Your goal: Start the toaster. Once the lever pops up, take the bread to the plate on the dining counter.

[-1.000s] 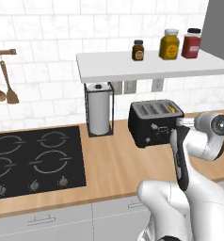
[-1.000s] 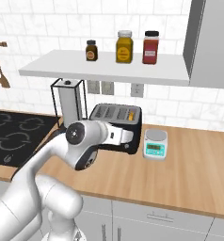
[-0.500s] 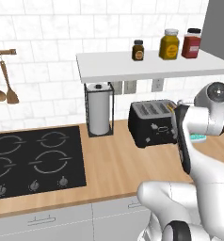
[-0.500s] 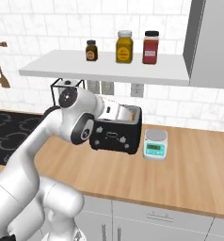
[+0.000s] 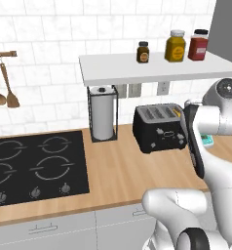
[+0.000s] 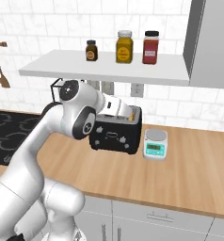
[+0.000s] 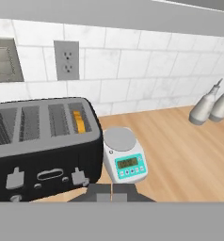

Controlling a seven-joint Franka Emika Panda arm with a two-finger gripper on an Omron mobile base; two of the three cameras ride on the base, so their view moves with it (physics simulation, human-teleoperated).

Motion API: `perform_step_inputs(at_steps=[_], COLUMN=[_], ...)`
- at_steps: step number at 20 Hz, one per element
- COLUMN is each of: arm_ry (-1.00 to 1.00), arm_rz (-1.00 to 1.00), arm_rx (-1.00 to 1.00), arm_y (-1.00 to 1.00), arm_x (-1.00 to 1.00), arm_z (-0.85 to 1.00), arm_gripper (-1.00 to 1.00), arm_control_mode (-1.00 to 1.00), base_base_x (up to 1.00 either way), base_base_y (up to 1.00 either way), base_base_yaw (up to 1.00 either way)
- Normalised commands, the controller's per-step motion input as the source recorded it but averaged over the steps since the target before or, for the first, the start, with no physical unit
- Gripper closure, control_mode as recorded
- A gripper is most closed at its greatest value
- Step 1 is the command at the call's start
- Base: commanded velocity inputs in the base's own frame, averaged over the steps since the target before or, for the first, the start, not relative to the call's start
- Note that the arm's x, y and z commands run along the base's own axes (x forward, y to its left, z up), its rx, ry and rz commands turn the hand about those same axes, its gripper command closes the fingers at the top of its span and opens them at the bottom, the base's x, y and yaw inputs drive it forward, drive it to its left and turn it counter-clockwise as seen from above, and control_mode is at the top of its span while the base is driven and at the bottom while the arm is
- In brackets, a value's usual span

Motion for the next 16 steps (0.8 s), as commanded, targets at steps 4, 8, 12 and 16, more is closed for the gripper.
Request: perform_step_inputs(at_steps=[4, 8, 12, 16], arm_ry=[0.0, 0.0, 0.0, 0.0], arm_rz=[0.0, 0.0, 0.0, 0.0], arm_rx=[0.0, 0.0, 0.0, 0.0], arm_y=[0.0, 0.0, 0.0, 0.0], arm_x=[0.0, 0.0, 0.0, 0.0], arm_z=[0.0, 0.0, 0.0, 0.0], arm_gripper=[1.0, 1.0, 1.0, 1.0], arm_control_mode=[-1.0, -1.0, -1.0, -1.0], base_base_x=[0.0, 0.0, 0.0, 0.0], base_base_y=[0.0, 0.0, 0.0, 0.0], base_base_yaw=[0.0, 0.0, 0.0, 0.0])
